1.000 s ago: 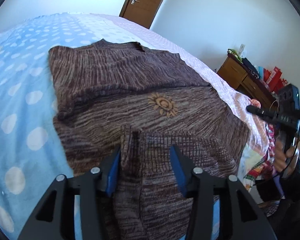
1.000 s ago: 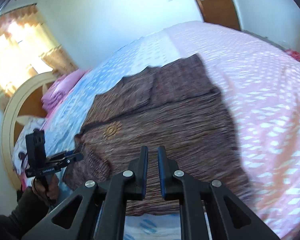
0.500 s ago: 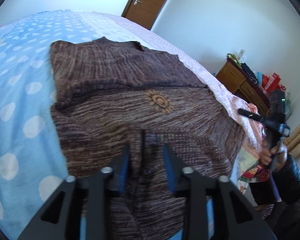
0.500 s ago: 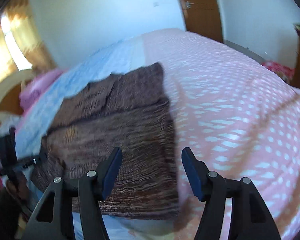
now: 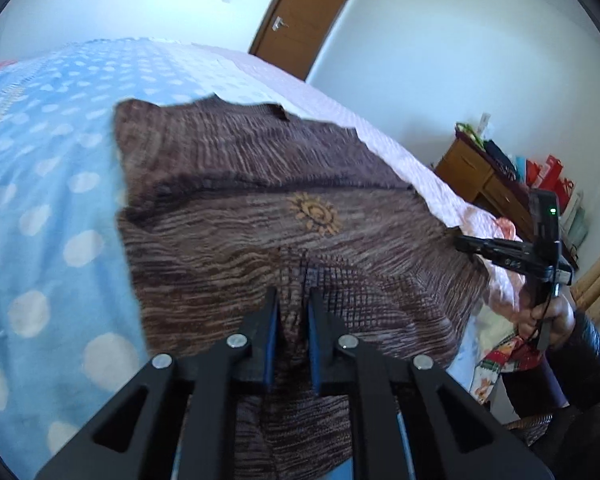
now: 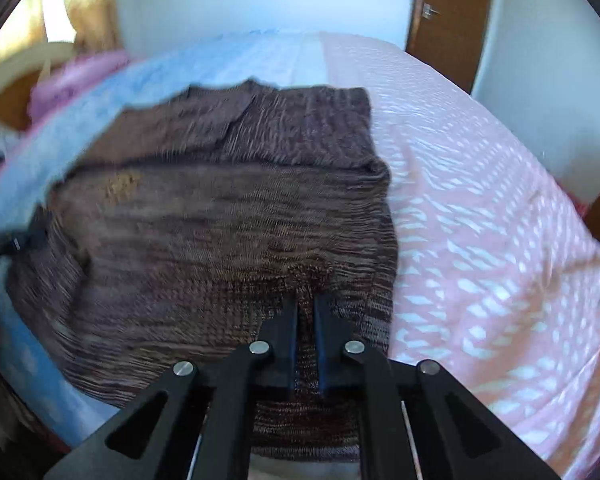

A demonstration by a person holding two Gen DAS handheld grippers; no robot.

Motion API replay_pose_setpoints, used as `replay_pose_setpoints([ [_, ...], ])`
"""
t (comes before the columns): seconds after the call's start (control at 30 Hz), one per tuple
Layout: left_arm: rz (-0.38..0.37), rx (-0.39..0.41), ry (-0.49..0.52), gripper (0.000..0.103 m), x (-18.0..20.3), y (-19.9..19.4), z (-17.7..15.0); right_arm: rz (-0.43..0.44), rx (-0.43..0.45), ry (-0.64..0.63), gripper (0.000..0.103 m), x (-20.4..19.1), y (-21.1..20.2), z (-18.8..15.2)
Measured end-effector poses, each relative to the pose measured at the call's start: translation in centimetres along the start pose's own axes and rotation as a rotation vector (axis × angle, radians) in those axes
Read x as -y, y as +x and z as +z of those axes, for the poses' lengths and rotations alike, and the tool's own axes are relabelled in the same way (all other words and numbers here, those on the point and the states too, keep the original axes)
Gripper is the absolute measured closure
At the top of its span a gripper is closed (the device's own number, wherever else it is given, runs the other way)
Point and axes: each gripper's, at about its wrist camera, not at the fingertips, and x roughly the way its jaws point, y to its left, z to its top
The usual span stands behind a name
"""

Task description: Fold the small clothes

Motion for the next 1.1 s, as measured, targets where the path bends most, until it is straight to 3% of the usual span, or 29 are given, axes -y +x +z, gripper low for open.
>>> replay_pose_setpoints([
  [0.13, -0.012, 0.041, -0.051, 0.09, -0.5, -1.5, -0.1, 0.017, 0.108, 0.086, 0.096, 1.0, -3.4, 0.2],
  [0.3, -0.003, 0.022, -0.09, 0.088, -1.1, -0.9, -0.3, -0.071, 0.171, 0.081, 0.097, 0.5, -5.1, 0.4],
  [0.33, -0.003, 0.011, -0.105, 0.082, -1.3, -0.6, -0.4, -0.075, 0.168, 0.081, 0.097, 0.5, -5.1, 0.4],
  [0.37, -0.01, -0.01, -0.123, 0.067, -1.6, -0.2, -0.5, -0.078, 0.161, 0.082, 0.097, 0.4, -4.9, 0.4],
  [0.43, -0.04, -0.033, -0.163, 0.048, -1.9, 0.4, -0.7, -0.1, 0.147, 0.085, 0.097, 0.5, -4.7, 0.2],
  [0.5, -0.056, -0.013, -0.173, 0.043, -1.8, 0.1, -0.7, -0.122, 0.136, 0.1, 0.097, 0.7, -4.3, 0.0],
  [0.63, -0.045, -0.008, -0.157, 0.043, -1.5, 0.2, -0.7, -0.156, 0.113, 0.14, 0.099, 2.0, -4.0, -0.6],
  [0.73, -0.067, 0.01, -0.181, 0.047, -2.0, -0.1, -0.9, -0.15, 0.093, 0.157, 0.099, 2.5, -3.7, -1.2],
  [0.8, -0.096, 0.031, -0.229, 0.056, -2.8, -0.3, -1.1, -0.13, 0.086, 0.157, 0.099, 2.4, -3.5, -1.5],
  [0.87, -0.106, 0.036, -0.276, 0.088, -3.7, -0.2, -1.4, -0.13, 0.088, 0.142, 0.099, 2.1, -3.3, -1.6],
  [0.9, -0.103, 0.032, -0.301, 0.093, -4.3, -0.1, -1.6, -0.135, 0.089, 0.138, 0.099, 2.0, -3.3, -1.6],
  [1.0, -0.123, 0.058, -0.363, 0.092, -5.2, -0.5, -2.0, -0.136, 0.091, 0.156, 0.099, 2.2, -3.2, -1.5],
  [1.1, -0.047, 0.047, -0.324, 0.092, -4.6, -0.4, -1.7, -0.128, 0.086, 0.16, 0.099, 2.2, -3.1, -1.5],
])
